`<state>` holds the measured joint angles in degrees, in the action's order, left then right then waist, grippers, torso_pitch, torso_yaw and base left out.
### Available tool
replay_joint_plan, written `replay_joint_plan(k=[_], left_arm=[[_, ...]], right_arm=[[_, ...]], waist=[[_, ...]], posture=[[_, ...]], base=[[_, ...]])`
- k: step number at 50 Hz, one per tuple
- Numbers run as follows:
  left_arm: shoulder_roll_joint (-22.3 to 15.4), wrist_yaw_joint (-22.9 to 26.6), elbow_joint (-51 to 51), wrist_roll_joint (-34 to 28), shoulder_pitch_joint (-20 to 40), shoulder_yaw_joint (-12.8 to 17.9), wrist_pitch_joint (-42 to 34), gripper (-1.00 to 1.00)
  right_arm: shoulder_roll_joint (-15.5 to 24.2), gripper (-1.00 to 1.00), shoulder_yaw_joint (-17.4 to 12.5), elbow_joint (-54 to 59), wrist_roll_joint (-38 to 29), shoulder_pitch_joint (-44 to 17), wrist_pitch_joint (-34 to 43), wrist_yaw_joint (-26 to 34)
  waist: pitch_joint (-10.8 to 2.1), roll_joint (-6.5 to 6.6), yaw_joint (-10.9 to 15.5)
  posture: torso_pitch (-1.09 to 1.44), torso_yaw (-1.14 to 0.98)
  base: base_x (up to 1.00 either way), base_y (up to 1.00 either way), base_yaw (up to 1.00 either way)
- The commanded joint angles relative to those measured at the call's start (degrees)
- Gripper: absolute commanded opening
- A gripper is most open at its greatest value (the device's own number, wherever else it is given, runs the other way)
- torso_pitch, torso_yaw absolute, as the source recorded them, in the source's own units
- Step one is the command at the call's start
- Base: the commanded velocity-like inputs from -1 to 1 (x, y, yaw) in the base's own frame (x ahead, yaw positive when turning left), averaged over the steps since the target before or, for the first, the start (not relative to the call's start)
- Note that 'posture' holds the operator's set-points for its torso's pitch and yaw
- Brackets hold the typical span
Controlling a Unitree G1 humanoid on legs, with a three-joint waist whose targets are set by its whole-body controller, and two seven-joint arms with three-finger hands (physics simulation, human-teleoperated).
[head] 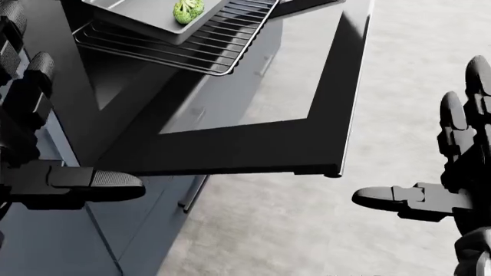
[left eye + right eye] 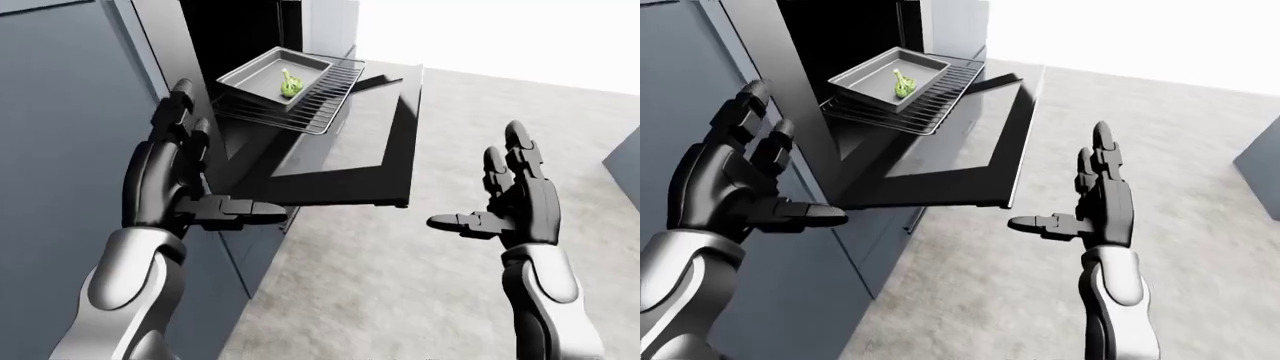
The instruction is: Pick the broccoli from the oven and place it on the plate on the counter.
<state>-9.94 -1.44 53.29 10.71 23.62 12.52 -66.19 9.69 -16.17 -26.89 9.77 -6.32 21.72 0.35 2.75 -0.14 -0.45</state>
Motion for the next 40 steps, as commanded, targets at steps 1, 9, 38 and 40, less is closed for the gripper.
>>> replay_joint_plan(k=[1,9,38,40], left_arm=[[-0.5,-0.4,1.5,0.8,2.0,0.0,-0.2,1.0],[-1.3,-1.9,2.2,1.7,5.4,-0.6,-3.5,1.0],[-1.2,-1.2,1.2,-0.8,7.6,-3.3,-4.0,1.0],[-1.0,-1.0,0.9,-1.2,7.7,-3.6,-3.7,1.0]], right_arm=[[0.4,1.0,-2.3,2.4,-3.5,0.7,-7.6,1.6],[1.4,1.0,-7.7,21.7,-4.7,5.5,-25.5,5.7],[9.9,1.0,-1.2,90.7,6.6,0.3,-67.3,10.5],[10.1,1.0,-0.4,91.7,6.0,-0.1,-66.8,9.4]], waist=[[-1.13,0.34,-0.1],[-1.47,-1.58,0.6],[-1.37,-0.76,0.0],[-0.68,-2.17,-1.9]], posture=[[0.0,0.0],[0.0,0.0],[0.0,0.0],[0.0,0.0]], base=[[0.0,0.0,0.0],[0.0,0.0,0.0],[0.34,0.0,-0.03],[0.0,0.0,-1.0]])
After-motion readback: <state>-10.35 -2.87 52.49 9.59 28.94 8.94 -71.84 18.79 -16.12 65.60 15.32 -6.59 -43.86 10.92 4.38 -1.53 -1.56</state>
